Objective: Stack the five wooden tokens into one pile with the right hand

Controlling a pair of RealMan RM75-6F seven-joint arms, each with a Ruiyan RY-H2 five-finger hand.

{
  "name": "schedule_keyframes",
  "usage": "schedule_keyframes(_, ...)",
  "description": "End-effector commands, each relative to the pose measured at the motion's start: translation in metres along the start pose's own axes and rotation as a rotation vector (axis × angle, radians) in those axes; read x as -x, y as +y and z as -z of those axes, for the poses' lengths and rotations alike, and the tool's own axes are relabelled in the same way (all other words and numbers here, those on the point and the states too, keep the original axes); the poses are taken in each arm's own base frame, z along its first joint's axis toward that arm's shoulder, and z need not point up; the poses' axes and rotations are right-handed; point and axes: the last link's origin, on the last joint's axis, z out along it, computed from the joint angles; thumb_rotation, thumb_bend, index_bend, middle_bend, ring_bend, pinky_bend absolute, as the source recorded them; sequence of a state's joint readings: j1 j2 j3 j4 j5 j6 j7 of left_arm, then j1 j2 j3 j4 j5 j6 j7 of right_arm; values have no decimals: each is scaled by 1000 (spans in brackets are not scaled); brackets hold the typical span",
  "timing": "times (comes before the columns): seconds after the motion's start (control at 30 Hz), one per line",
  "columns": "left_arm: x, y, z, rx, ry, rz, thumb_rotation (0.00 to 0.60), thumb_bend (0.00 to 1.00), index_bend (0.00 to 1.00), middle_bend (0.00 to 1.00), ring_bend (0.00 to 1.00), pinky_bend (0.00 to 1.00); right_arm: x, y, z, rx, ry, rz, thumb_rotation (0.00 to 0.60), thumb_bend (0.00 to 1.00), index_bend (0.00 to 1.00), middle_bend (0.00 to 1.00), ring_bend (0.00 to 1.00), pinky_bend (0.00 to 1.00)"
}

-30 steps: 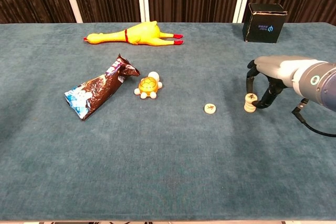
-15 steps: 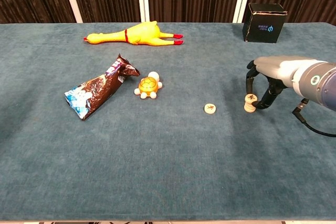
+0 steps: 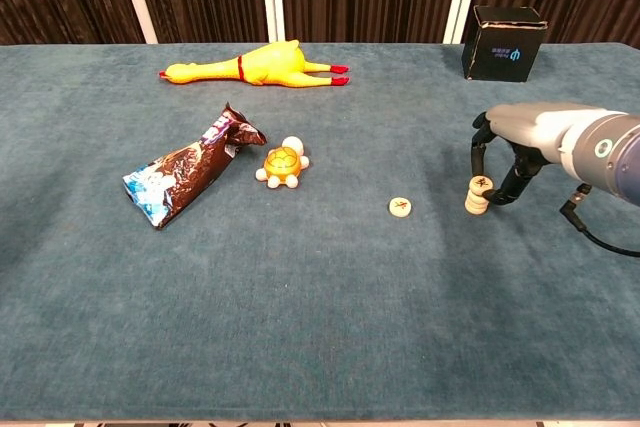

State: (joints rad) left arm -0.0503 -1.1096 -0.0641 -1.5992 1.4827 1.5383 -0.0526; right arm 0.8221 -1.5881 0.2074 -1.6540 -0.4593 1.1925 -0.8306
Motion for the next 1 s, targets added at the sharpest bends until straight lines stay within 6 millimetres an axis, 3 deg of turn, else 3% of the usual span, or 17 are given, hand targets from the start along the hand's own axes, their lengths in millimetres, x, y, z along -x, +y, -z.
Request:
schedule_keyframes(0.03, 0, 0, 0, 0, 0, -1, 600, 206, 120, 0, 0, 6, 0, 0, 1, -2, -2, 3, 600, 428, 484, 7, 0, 0)
schedule_keyframes(1.0, 0, 0, 0, -1, -1, 0, 600, 206, 121, 0, 0, 6, 0, -1, 3, -7, -13, 5, 600, 427, 407, 7, 0, 0)
